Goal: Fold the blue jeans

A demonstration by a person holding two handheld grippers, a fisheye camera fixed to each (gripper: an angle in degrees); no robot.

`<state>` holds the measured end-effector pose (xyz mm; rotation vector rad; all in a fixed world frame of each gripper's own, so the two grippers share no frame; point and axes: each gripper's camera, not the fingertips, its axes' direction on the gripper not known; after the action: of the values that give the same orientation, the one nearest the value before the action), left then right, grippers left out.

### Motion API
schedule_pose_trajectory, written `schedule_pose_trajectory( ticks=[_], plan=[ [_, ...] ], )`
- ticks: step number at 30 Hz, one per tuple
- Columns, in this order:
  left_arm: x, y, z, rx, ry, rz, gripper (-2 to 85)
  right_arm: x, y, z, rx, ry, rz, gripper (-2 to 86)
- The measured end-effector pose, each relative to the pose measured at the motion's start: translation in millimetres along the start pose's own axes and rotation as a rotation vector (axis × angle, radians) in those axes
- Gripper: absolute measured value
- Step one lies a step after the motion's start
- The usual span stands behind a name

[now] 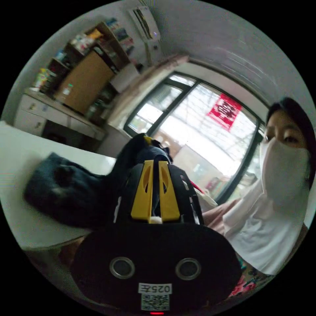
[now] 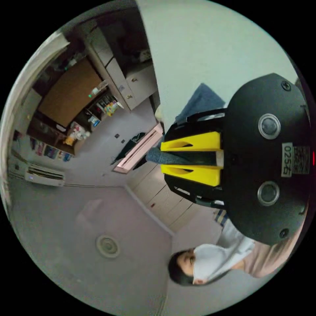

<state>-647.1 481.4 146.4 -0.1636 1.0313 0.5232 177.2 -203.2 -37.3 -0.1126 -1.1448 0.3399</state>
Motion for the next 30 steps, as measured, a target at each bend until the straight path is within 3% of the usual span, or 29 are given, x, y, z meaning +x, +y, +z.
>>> schedule_pose_trajectory(
  ticks=[3,5,8,11,13,16,22,26,30],
  plan=[
    [-51,-10,-49,0.077,-0.270,-0.167,-1.6,3,-29,121,-0.194,0.185,-0.102,7.5],
    [-95,-11,-59,0.036,-0.481,-0.308,-1.6,36,-29,214,-0.408,0.310,-0.078,8.1],
    [-132,-4,-59,-0.018,-0.540,-0.424,-1.6,81,-12,278,-0.607,0.401,-0.002,9.2],
    [-137,-5,-69,0.044,-0.564,-0.445,-1.5,82,-14,250,-0.460,0.240,0.033,10.8],
    [-134,-12,-78,0.073,-0.667,-0.448,-1.4,73,-20,220,-0.354,0.212,0.020,11.6],
    [-115,-24,-91,0.074,-0.679,-0.441,-0.3,51,-29,172,-0.272,0.252,-0.064,13.4],
    [-84,-16,-49,-0.073,-0.416,-0.462,4.6,70,-13,150,-0.561,0.346,-0.122,17.8],
    [-111,-29,0,-0.229,-0.496,-0.475,4.1,100,20,154,-0.758,0.232,-0.060,11.7],
    [-133,-64,7,-0.198,-0.530,-0.430,0.1,84,46,124,-0.732,0.288,-0.026,5.4]
  ],
)
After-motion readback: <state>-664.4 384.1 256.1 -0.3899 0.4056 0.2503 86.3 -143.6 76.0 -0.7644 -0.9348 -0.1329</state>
